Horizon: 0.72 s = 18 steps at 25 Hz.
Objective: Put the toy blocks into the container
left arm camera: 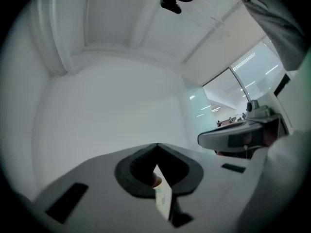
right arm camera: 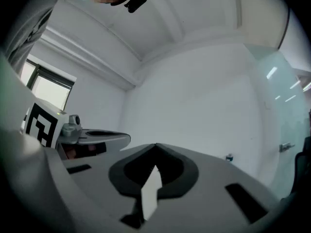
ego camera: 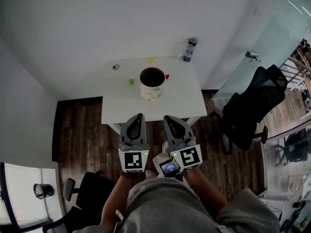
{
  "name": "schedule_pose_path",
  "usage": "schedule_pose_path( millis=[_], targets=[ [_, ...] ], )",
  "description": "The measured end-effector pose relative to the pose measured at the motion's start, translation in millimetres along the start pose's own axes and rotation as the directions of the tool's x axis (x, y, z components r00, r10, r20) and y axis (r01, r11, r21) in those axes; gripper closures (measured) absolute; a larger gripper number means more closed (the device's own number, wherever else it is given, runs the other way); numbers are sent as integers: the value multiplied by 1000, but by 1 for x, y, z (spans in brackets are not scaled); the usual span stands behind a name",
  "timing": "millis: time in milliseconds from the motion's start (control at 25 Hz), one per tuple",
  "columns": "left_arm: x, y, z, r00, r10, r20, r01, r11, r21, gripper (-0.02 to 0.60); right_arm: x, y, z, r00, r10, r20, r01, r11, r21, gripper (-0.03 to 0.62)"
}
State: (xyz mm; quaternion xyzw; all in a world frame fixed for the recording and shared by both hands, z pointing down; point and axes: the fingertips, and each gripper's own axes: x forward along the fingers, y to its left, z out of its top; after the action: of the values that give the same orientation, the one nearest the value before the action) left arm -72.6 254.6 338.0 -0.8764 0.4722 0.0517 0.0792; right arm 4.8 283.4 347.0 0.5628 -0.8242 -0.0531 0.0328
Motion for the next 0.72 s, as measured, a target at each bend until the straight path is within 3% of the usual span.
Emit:
schedule_pose_path(
  millis=[440,560,720],
  targets=[
    [20,-2,-15,999,-45,-22,45,999,8,577,18,-16,-14,1000,14,-26,-14,1000,28,591],
    [27,2,-28,996,-59,-68,58,998,-18,577,26,-24,-18,999,21,-28,-20,999,35,591],
    [45,4,-35,995,-93,-46,90,993,-70,577,37,-49,-20,1000,20,-23,-20,1000,22,591]
  ],
)
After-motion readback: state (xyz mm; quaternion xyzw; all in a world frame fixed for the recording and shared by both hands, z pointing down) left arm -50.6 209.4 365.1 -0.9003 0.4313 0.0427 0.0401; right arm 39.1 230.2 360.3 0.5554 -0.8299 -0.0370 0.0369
